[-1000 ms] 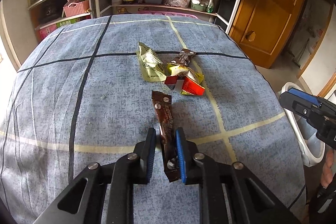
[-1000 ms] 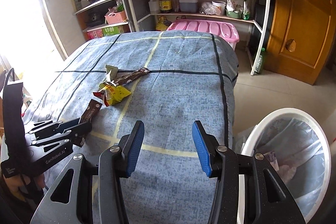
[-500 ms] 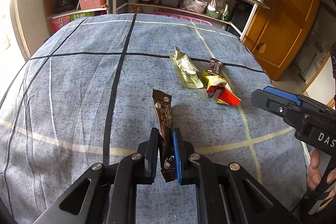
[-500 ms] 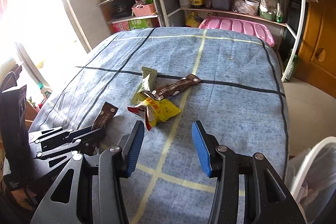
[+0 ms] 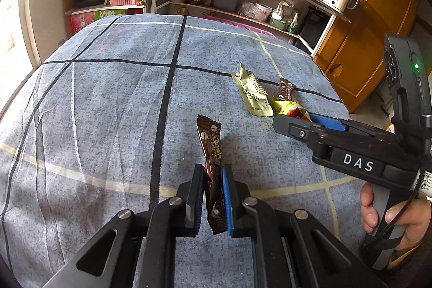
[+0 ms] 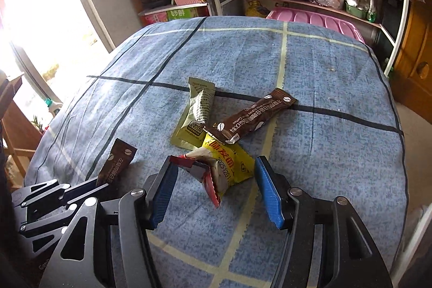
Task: Collect trash
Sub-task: 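Grasp the brown chocolate bar wrapper with the left tool while the right tool grasps the yellow chip bag, then carry the chocolate wrapper and yellow chip bag in both tools over the bin, then open both tools to drop the chocolate wrapper and chip bag into the bin, then move both tools back from the bin to the remaining wrappers on the table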
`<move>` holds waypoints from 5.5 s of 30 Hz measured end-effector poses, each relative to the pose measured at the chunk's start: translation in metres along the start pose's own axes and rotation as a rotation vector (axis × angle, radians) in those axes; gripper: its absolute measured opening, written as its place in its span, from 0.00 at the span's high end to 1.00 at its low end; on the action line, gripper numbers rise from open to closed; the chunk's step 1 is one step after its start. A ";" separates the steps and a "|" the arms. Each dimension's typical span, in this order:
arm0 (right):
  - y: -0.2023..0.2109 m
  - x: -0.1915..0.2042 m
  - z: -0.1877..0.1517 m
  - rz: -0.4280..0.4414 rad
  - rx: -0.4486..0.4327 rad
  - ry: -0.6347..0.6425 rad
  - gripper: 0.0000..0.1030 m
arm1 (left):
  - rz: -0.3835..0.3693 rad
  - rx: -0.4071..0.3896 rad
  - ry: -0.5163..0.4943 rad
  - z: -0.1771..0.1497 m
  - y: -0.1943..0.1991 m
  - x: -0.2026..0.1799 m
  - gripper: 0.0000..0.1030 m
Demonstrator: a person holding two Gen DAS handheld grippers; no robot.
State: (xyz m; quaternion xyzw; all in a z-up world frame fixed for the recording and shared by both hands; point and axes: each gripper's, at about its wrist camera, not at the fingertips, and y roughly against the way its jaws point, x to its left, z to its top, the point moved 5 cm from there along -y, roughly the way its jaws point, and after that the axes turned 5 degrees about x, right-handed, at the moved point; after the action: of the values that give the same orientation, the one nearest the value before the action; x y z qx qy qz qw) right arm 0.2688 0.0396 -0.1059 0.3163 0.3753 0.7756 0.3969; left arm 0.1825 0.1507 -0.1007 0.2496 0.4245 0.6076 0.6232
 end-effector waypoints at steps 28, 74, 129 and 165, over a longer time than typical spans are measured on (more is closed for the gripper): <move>0.055 -0.003 -0.044 0.051 -0.082 -0.041 0.64 | -0.048 -0.033 -0.050 -0.011 0.021 -0.032 0.87; 0.163 -0.078 -0.096 -0.030 -0.239 -0.175 0.64 | -0.155 -0.075 -0.221 -0.003 0.045 -0.142 0.83; 0.206 -0.203 -0.163 -0.259 -0.192 -0.430 0.44 | -0.286 0.039 -0.360 -0.011 0.007 -0.259 0.61; 0.061 -0.063 0.010 -0.117 -0.118 -0.156 0.44 | -0.041 -0.052 -0.081 0.073 0.000 -0.048 0.61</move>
State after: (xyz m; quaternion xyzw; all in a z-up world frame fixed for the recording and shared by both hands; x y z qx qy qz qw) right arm 0.2840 -0.0354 -0.0625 0.3292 0.3146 0.7449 0.4876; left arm 0.2482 0.1189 -0.0523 0.2491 0.3881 0.5949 0.6583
